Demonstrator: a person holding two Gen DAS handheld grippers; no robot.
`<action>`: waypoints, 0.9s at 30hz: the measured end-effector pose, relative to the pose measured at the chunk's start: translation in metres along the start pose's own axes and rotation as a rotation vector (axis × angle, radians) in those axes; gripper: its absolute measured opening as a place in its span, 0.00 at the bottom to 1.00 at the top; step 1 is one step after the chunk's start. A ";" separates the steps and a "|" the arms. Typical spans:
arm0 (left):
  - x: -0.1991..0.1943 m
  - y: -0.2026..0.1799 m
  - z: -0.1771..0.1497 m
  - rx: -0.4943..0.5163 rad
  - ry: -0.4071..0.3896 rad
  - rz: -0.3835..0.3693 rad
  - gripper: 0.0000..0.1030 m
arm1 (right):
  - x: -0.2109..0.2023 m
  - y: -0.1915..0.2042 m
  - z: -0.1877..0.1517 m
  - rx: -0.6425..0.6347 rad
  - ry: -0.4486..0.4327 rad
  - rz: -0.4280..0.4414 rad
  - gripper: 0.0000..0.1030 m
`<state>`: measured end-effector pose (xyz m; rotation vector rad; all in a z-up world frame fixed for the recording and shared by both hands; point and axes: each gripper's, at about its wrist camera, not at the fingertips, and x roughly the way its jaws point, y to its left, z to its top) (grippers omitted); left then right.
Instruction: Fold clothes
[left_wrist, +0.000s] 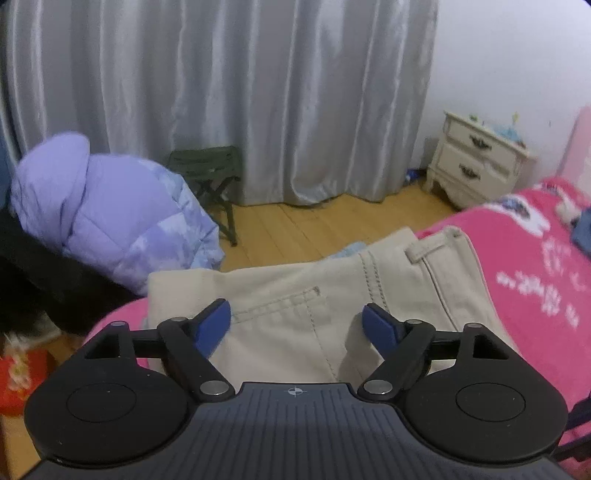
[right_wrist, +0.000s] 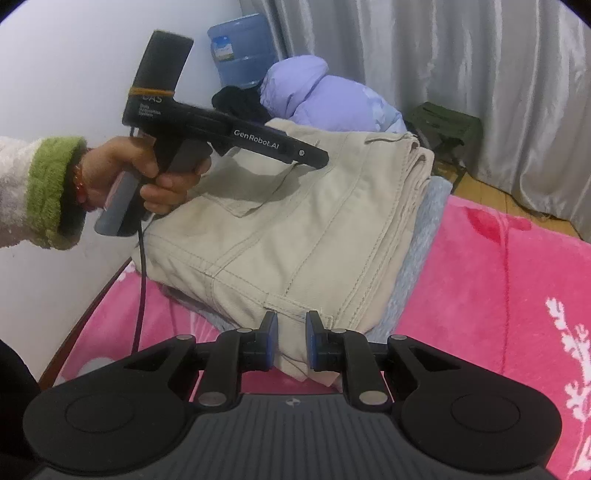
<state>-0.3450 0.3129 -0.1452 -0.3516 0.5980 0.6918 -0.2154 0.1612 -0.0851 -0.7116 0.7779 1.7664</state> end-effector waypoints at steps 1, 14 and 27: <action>-0.003 -0.005 0.003 0.010 -0.007 -0.004 0.77 | 0.000 0.000 0.000 0.000 0.001 0.002 0.16; 0.044 -0.066 0.020 0.129 0.073 0.010 0.79 | 0.002 0.000 0.000 -0.008 0.001 -0.013 0.16; -0.095 -0.033 -0.033 0.005 0.161 -0.106 0.78 | -0.003 0.003 0.002 0.028 -0.009 -0.016 0.17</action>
